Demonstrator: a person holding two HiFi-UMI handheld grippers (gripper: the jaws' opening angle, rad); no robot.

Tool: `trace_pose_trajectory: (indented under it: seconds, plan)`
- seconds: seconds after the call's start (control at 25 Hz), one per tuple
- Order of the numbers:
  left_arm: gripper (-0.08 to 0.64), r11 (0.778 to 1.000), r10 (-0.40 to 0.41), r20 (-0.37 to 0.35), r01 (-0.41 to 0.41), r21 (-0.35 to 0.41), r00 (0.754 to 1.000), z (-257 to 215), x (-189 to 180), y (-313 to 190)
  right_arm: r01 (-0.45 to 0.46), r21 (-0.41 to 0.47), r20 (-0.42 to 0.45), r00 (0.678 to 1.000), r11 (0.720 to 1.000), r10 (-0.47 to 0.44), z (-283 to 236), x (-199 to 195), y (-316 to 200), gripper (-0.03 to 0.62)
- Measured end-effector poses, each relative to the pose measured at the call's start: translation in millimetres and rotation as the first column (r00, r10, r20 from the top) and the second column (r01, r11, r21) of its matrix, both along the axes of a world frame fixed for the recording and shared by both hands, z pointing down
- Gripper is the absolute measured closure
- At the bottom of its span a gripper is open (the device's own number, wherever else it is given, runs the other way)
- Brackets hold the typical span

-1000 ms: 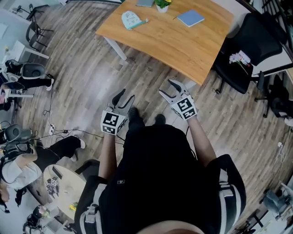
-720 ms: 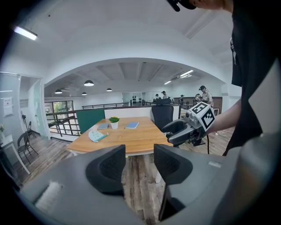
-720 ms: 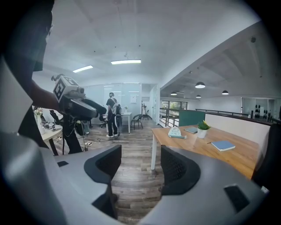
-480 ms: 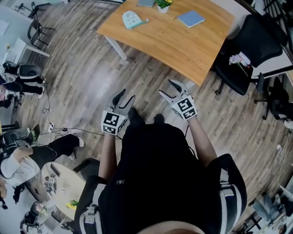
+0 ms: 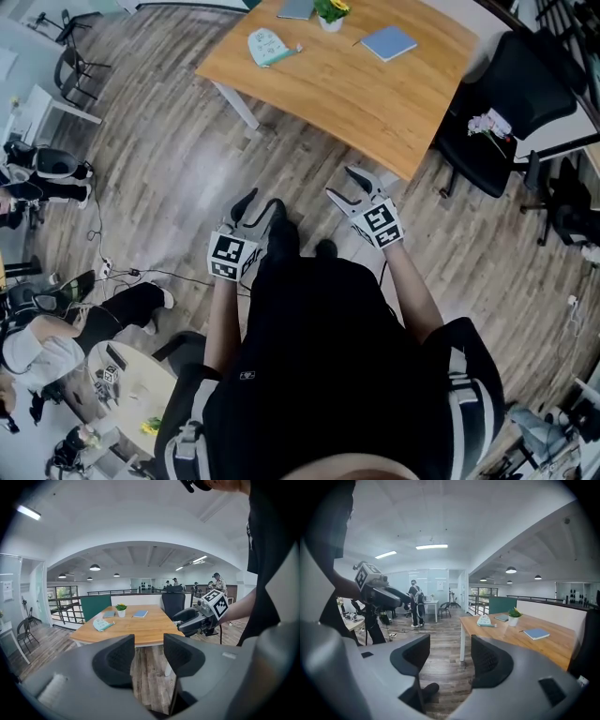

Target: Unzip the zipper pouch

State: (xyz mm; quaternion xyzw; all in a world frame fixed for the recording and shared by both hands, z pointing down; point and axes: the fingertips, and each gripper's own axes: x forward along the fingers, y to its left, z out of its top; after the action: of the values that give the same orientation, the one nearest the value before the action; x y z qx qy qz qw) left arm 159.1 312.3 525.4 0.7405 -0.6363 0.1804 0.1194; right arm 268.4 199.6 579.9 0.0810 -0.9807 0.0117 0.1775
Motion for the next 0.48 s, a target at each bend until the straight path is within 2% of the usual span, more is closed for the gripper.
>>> trace_pose_trajectory:
  seconds: [0.48]
  plan:
    - [0.374, 0.999, 0.032, -0.062, -0.031, 0.016, 0.998, 10, -51, -48, -0.048, 0.016, -0.044, 0.998, 0.999, 0.049, 5, -39, -41, 0.318]
